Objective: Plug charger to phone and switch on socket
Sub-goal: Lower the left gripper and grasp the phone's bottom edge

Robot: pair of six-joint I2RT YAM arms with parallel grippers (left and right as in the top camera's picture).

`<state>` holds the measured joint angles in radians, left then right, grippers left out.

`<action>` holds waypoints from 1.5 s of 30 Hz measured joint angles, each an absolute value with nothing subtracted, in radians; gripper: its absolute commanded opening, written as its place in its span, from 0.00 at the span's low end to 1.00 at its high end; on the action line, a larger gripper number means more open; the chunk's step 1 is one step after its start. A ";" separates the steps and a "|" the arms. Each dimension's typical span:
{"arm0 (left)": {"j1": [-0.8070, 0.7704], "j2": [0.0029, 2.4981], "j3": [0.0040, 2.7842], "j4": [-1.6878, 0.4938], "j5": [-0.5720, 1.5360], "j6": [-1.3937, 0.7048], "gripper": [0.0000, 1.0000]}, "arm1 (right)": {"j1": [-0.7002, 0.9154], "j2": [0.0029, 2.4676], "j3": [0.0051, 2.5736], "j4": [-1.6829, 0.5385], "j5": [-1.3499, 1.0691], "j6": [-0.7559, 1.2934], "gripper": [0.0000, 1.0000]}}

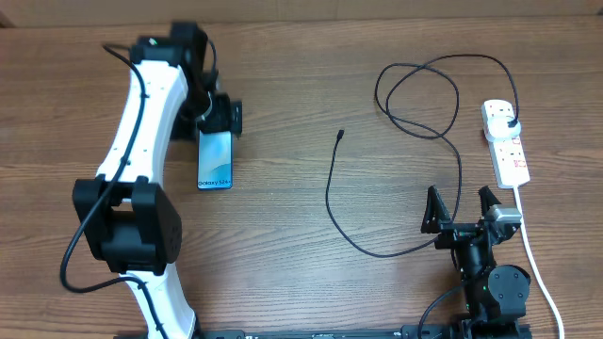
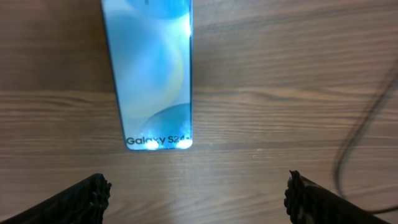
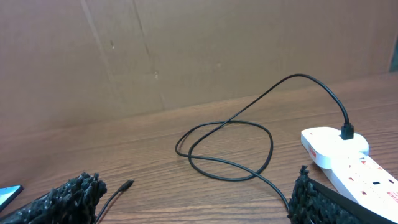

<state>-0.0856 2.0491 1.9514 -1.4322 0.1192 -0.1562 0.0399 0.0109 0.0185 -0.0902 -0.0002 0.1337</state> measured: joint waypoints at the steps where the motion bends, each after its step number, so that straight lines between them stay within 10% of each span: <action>1: -0.086 2.049 2.001 -1.458 0.119 -0.158 0.96 | 0.040 0.011 0.019 -0.090 0.000 0.134 1.00; 45: -0.092 2.113 1.599 -0.994 0.014 -0.084 0.99 | 0.040 0.011 0.019 -0.089 0.000 0.133 1.00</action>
<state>-0.0921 2.1128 1.5990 -0.9943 0.0139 -0.0845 0.0399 0.0109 0.0185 -0.0895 0.0002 0.1333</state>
